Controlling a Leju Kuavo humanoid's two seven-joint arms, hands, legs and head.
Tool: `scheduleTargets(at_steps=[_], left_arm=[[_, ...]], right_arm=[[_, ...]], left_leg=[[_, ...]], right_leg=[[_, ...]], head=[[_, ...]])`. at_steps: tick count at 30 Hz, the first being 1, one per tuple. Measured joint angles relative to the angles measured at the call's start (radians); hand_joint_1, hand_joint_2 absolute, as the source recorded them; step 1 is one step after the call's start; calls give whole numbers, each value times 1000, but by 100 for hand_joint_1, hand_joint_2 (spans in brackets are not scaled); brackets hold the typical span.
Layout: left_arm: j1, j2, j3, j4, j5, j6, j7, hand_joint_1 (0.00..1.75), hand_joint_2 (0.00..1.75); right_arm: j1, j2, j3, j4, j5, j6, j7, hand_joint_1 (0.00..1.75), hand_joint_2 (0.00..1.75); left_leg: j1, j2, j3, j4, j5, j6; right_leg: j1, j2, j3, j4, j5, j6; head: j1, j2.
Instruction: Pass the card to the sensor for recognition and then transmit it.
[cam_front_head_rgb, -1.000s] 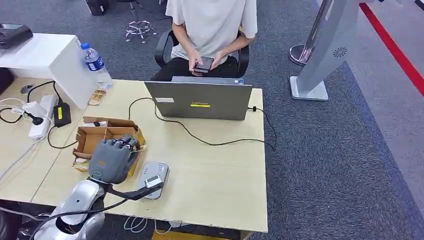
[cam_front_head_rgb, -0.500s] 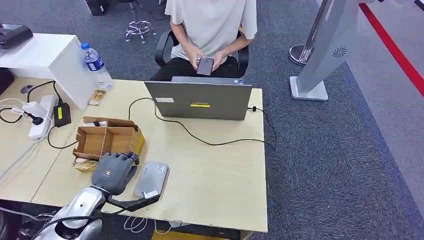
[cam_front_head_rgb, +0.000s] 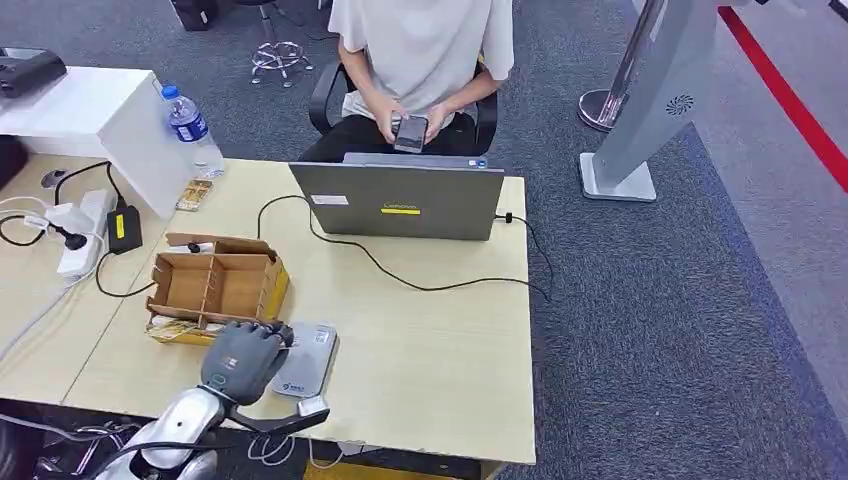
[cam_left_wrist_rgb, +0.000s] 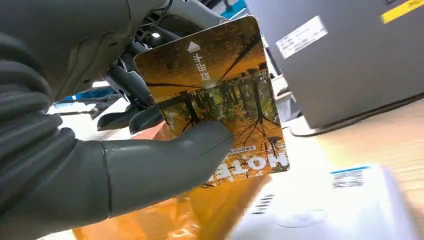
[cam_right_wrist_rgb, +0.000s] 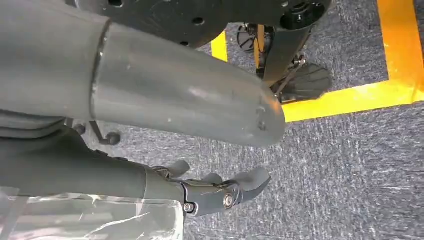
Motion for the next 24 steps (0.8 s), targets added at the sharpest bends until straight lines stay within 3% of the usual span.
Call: scheduleTargets(at_steps=[3, 11, 15, 17, 19, 24], left_arm=[[-3, -17, -8, 20, -2, 33, -10, 175, 175], [-31, -44, -24, 102, -8, 0, -8, 175, 175], [-60, -50, -27, 154, 16, -58, -5, 175, 175], [-77, -45, -34, 182, 60, -118, -29, 175, 175], [-92, -34, -40, 196, 89, -134, -47, 175, 175], [-109, -34, -42, 176, 98, 18, -46, 175, 175]], right_arm=[[-1, 0, 0, 0, 7, 3, -1, 0, 0], [-6, 3, 0, 0, 13, 11, 2, 0, 0], [-10, 5, 0, 0, 19, 13, 5, 0, 0], [-14, 5, 0, 0, 24, 14, 10, 0, 0], [-15, 5, 0, 0, 27, 16, 13, 0, 0], [-12, 5, 0, 0, 21, 16, 6, 0, 0]], left_leg=[[0, 0, 0, 0, 0, 0], [0, 0, 0, 0, 0, 0], [0, -2, 1, 0, 0, 0], [0, -3, 2, 0, 0, 0], [0, -3, 4, 0, 0, 0], [0, -3, 4, 0, 2, 0]], right_leg=[[0, 0, 0, 0, 0, 0], [0, 0, 0, 0, 0, 0], [0, -2, 2, 0, 0, 0], [0, -3, 4, 0, 0, 0], [0, -3, 5, 0, 0, 0], [0, -3, 4, 0, 0, 0]], head=[[0, 0], [0, 0], [0, 0], [0, 0], [0, 0], [0, 0]])
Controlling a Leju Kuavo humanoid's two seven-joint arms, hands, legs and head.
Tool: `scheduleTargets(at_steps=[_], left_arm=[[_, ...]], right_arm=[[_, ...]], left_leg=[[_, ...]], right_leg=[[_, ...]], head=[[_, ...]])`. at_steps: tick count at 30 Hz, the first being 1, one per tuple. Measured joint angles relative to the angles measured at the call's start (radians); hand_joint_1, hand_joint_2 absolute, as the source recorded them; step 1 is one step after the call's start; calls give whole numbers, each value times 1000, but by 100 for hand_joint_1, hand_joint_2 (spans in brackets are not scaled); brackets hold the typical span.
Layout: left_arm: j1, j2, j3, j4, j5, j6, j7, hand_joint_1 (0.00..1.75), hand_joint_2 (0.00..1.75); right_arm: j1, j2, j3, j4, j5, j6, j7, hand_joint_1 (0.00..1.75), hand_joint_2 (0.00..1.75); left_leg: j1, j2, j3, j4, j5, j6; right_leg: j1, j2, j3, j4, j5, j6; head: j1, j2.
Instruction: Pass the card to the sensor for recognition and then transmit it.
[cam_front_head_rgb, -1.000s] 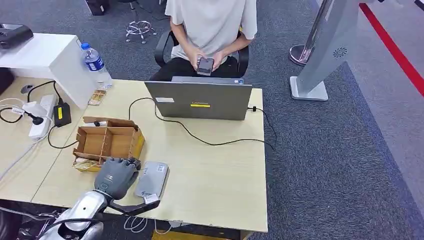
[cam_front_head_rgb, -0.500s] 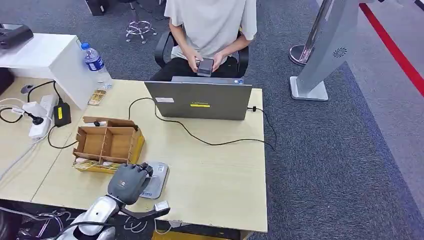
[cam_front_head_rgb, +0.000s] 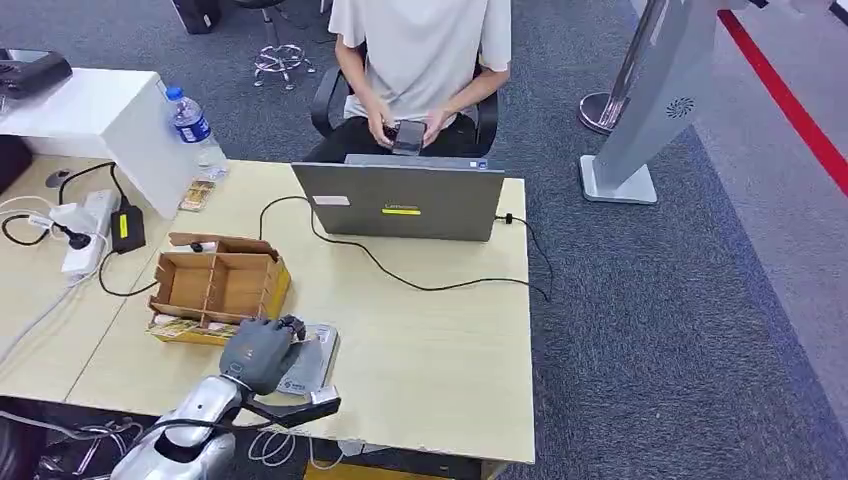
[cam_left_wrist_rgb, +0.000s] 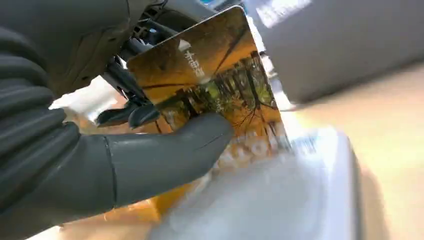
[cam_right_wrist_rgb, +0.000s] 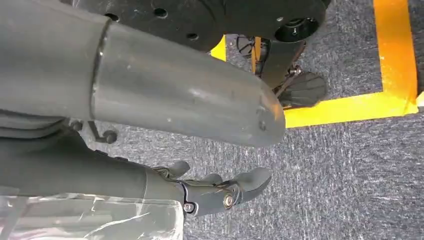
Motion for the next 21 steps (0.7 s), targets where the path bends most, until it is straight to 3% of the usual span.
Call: scheduleTargets(at_steps=[4, 8, 12, 15, 17, 21], left_arm=[[-24, -1, 2, -129, 8, 153, -11, 175, 175], [-130, 2, 33, -307, 28, 154, -3, 175, 175], [-270, 10, 74, -379, 24, 133, 7, 175, 175], [-420, 22, 103, -355, -19, 80, 41, 175, 175], [-540, 25, 114, -286, -64, 46, 69, 175, 175], [-801, 19, 113, -8, -153, 45, 108, 175, 175]], right_arm=[[4, 0, -1, 0, 1, -3, -4, 0, 0], [5, 0, -1, 0, 21, -4, -7, 0, 0], [3, 0, 0, 0, 42, -5, -6, 0, 0], [-4, 0, 4, 0, 58, -2, 8, 0, 0], [-12, 0, 8, 0, 72, 2, 27, 0, 0], [-35, 2, 23, 0, 96, 8, 57, 0, 0]], left_leg=[[0, -2, -5, 1, 3, 0], [0, -4, -7, 1, 3, 0], [0, -4, -7, 2, 4, -1], [1, -4, -8, 2, 6, -1], [1, -4, -9, 2, 8, -1], [1, -1, -12, 2, 11, -3]], right_leg=[[0, -1, -4, 0, 2, 0], [0, -2, -5, 0, 3, 1], [0, -2, -6, 0, 4, 0], [1, -3, -7, 0, 5, 0], [1, -3, -8, 0, 6, -1], [1, 0, -13, 1, 12, -2]], head=[[0, 0], [0, 0], [0, 0], [0, 0], [0, 0], [1, 0]])
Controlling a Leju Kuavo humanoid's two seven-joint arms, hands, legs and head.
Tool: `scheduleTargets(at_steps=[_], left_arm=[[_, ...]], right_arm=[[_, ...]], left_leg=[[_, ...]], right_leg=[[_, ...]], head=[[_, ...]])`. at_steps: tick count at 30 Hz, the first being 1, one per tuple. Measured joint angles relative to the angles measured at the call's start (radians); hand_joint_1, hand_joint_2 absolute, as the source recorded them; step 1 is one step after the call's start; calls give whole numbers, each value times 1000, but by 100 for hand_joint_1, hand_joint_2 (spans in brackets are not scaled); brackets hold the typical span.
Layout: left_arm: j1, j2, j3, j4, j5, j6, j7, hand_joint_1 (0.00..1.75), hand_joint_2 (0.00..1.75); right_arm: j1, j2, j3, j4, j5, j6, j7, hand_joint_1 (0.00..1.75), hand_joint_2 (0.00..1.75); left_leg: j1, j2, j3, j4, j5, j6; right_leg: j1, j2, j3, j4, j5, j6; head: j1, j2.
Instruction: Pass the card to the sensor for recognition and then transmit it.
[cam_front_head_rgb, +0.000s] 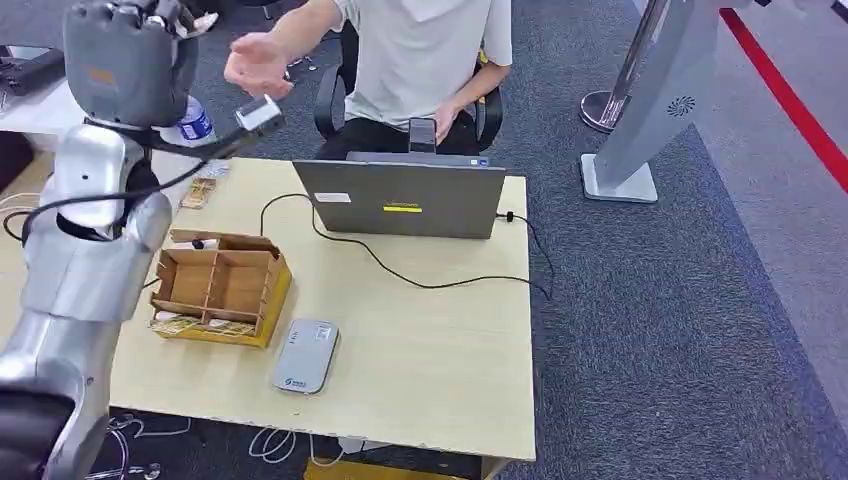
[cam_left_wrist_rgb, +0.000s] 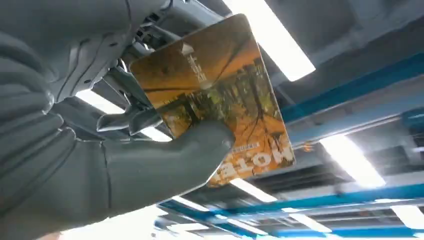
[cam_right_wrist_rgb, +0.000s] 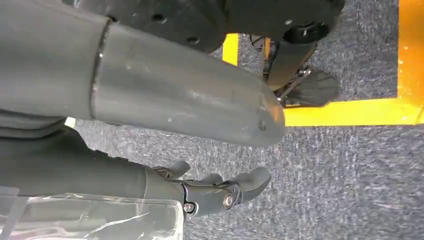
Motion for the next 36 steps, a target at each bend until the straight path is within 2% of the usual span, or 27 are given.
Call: scheduleTargets(at_steps=[4, 6, 10, 11, 19, 30, 31, 32, 36], left_arm=[[-143, -28, 0, 225, -24, 17, 18, 175, 175], [-165, -39, 0, 281, -26, 39, 23, 175, 175], [-182, -50, 0, 328, -25, 40, 26, 175, 175], [-187, -52, 0, 334, -24, 40, 26, 0, 175], [-205, -71, 0, 372, 27, -5, 15, 0, 175], [-189, -77, 0, 351, 51, -5, 4, 0, 175], [-166, -77, -1, 323, 55, -5, -3, 0, 175], [-89, -74, -6, 241, 62, -6, -14, 0, 175], [89, -50, -32, 50, 74, -18, -23, 0, 175]], right_arm=[[-8, 0, 12, 0, 1, 3, 5, 0, 0], [-7, 1, 12, 0, -1, 6, -2, 0, 0], [-7, 3, 13, 1, -2, 10, -6, 0, 0], [-7, 3, 13, 1, -2, 9, -6, 0, 0], [-7, 6, 13, 1, -10, 0, -1, 0, 0], [-3, 6, 13, 1, -22, 3, -11, 0, 0], [0, 5, 12, 1, -25, 3, -13, 0, 0], [7, 6, 10, 1, -38, -1, -23, 0, 0], [21, 6, -3, 1, -65, -6, -42, 0, 0]], left_leg=[[0, 1, 0, 0, 1, 1], [0, 1, -1, 0, 1, 1], [0, 1, -2, 0, 1, 1], [0, 1, -3, 0, 1, 1], [0, 1, -3, 0, 1, 0], [0, 1, -3, 0, 1, 0], [0, 1, -3, 0, 1, 0], [0, 1, -3, -1, 1, 1], [-1, 3, -3, -2, 0, 0]], right_leg=[[0, 1, 0, 0, 0, 0], [0, 1, 0, 0, 0, 0], [0, 1, -2, 0, 0, 0], [0, 1, -2, 0, 0, 0], [0, 1, -2, 0, 0, 0], [0, 1, -2, 0, 0, 0], [0, 1, -2, 0, 0, 0], [0, 1, -2, 0, 0, 0], [-1, 2, -3, 0, 0, 0]], head=[[0, 0], [1, 0], [0, 0], [0, 0], [0, 0], [0, 0], [1, 0], [0, 0], [0, 0]])
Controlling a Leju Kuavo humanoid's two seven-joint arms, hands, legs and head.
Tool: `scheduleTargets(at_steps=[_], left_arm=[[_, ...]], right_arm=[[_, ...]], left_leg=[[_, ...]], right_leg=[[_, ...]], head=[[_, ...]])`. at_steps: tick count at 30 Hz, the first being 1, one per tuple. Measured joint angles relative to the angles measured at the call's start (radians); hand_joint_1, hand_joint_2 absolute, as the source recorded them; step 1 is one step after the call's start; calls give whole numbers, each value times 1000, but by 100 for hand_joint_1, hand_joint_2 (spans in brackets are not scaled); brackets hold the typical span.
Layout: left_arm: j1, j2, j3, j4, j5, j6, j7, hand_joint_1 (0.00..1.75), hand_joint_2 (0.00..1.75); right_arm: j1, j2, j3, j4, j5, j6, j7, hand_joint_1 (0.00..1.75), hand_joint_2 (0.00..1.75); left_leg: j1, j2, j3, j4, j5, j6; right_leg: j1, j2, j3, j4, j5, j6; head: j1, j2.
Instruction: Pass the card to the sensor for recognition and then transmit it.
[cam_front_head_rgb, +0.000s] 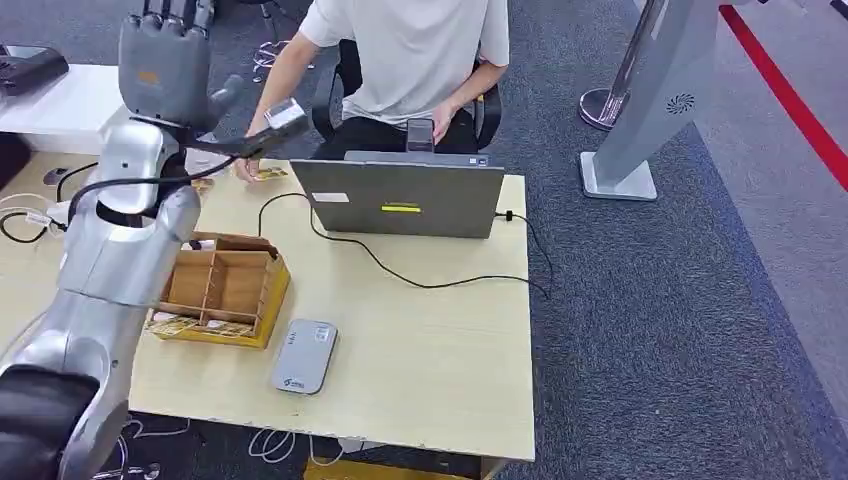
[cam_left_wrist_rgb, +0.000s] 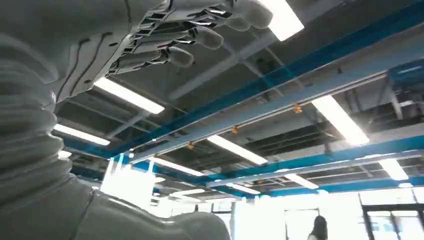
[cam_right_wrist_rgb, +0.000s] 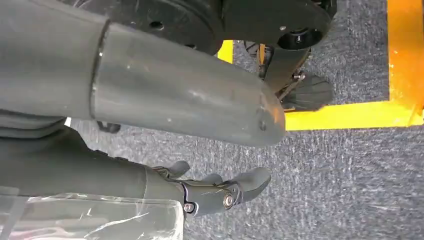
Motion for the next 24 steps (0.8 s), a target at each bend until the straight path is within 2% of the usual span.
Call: scheduleTargets(at_steps=[3, 7, 10, 13, 18, 24], left_arm=[[174, 52, -21, -171, 11, -9, -16, 0, 175], [449, 160, -51, -395, 6, -10, -43, 0, 175], [634, 247, -63, -510, 20, -13, -56, 0, 175], [781, 304, -66, -585, 35, -11, -59, 0, 175], [1004, 350, -56, -673, 22, 5, -41, 0, 175], [1111, 363, -55, -703, 18, -5, 16, 0, 175]], right_arm=[[10, 0, -22, 1, -24, -5, -11, 0, 0], [20, 0, -59, 1, -54, -9, -16, 0, 0], [25, 0, -89, 1, -70, -15, -16, 0, 0], [26, 0, -111, 0, -85, -21, -23, 0, 0], [28, 0, -143, -2, -96, -30, -30, 0, 0], [28, 0, -166, -4, -104, -31, -23, 0, 0]], left_leg=[[0, 3, 1, -1, -1, -1], [0, 6, 1, -3, -3, -1], [0, 6, 0, -3, -3, -1], [0, 5, -1, -3, -3, -1], [0, 4, -1, -3, -3, -1], [0, 3, -1, -3, -3, -1]], right_leg=[[0, 3, -1, 0, -1, 0], [0, 6, -3, 0, -2, -1], [0, 6, -4, 0, -3, -2], [0, 4, -4, 0, -4, -2], [0, 3, -4, -1, -4, -2], [0, 1, -3, -1, -4, -2]], head=[[0, 0], [0, 0], [0, 0], [1, 0], [0, 0], [1, 0]])
